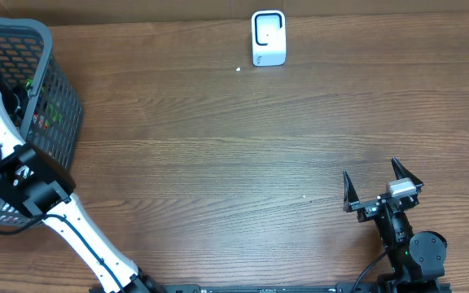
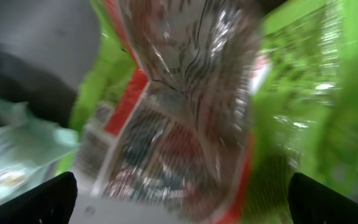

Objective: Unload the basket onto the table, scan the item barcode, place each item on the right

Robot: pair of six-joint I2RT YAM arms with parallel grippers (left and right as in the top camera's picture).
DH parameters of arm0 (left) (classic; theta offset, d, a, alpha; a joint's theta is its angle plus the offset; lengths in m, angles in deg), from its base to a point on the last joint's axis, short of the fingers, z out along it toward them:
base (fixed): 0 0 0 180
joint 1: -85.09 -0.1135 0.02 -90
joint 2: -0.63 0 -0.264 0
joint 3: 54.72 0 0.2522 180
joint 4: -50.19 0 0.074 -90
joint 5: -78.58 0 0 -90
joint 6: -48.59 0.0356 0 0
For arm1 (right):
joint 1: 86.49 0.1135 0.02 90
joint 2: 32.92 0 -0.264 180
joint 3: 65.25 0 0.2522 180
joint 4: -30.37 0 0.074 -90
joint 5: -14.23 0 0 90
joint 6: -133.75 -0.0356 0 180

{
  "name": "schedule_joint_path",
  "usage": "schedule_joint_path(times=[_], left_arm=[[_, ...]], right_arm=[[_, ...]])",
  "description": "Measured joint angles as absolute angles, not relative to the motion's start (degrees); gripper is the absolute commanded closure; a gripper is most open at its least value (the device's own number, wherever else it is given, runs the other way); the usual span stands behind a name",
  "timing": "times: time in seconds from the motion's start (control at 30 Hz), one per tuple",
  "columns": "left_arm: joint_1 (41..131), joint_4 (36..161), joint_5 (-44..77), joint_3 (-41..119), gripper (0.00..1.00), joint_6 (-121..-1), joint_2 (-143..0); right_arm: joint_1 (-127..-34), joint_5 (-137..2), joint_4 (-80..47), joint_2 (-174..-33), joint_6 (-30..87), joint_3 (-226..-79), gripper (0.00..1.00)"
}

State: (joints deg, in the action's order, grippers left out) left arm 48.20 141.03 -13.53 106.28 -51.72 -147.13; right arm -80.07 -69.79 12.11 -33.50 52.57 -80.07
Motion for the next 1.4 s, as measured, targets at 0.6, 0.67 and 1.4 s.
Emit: schedule_joint_path(times=[0.6, 0.67, 1.4], left_arm=[[48.97, 145.47, -11.80, 108.72, 0.96, -50.01, -150.78], [48.97, 146.43, -11.80, 109.34, 0.96, -50.01, -150.83], [48.94, 148.25, -13.81, 110.74, 0.00, -53.79, -148.58]], right_arm=[[-80.07, -69.81, 12.11, -33.50, 52.57, -80.07, 0.00], [-80.07, -69.79, 12.09, -33.50, 52.57, -80.07, 0.00], [-80.07, -69.79, 12.11, -33.50, 52.57, -80.07, 0.00]])
